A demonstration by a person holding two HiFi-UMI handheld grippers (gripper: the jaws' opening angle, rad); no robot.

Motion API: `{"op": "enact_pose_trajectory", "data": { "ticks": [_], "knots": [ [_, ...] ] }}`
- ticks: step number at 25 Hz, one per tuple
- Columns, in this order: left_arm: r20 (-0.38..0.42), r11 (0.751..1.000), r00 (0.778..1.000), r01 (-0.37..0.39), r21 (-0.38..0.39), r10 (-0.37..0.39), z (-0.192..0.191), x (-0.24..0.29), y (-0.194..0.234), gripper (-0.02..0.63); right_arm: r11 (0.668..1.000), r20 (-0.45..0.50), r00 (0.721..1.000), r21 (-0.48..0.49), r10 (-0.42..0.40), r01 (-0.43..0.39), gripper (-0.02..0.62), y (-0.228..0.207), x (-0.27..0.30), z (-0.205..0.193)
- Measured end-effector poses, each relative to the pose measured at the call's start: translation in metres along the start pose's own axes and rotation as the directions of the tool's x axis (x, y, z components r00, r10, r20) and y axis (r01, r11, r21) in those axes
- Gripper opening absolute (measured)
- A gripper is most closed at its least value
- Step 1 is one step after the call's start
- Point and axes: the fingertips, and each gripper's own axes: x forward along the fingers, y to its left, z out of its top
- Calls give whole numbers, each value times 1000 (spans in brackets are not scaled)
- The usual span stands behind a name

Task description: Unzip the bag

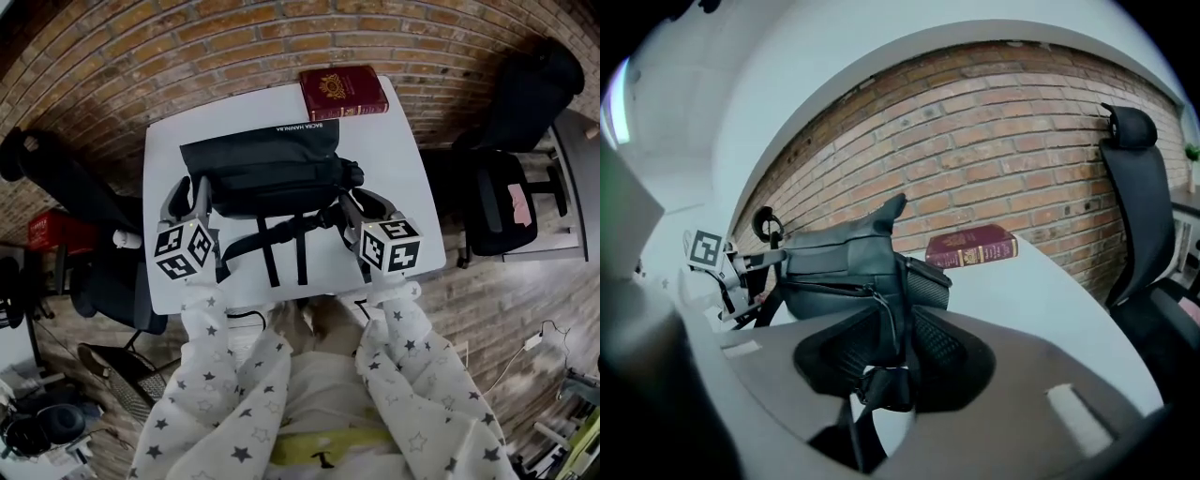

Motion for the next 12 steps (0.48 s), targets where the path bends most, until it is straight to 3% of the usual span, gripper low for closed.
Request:
{"op": "enact_pose_trajectory", "data": {
  "ticks": [1,3,9,12],
  "knots": [
    [5,1000,1000,-4,0,4,1,-5,1,145,1000,15,1000,-1,14,-14,140,2,-2,3],
    [14,1000,1000,-3,-16,3,0,-14,3,144,999,45,999,-34,23,-21,148,4,-6,9],
    [-10,999,999,39,2,-39,-9,-32,-15,57,993,114,992,-108,49,-36,80,10,-17,34],
    [-14,999,998,53,9,-53,-8,-39,-24,2,989,153,985,-135,74,-54,9,18,-22,52]
  ]
}}
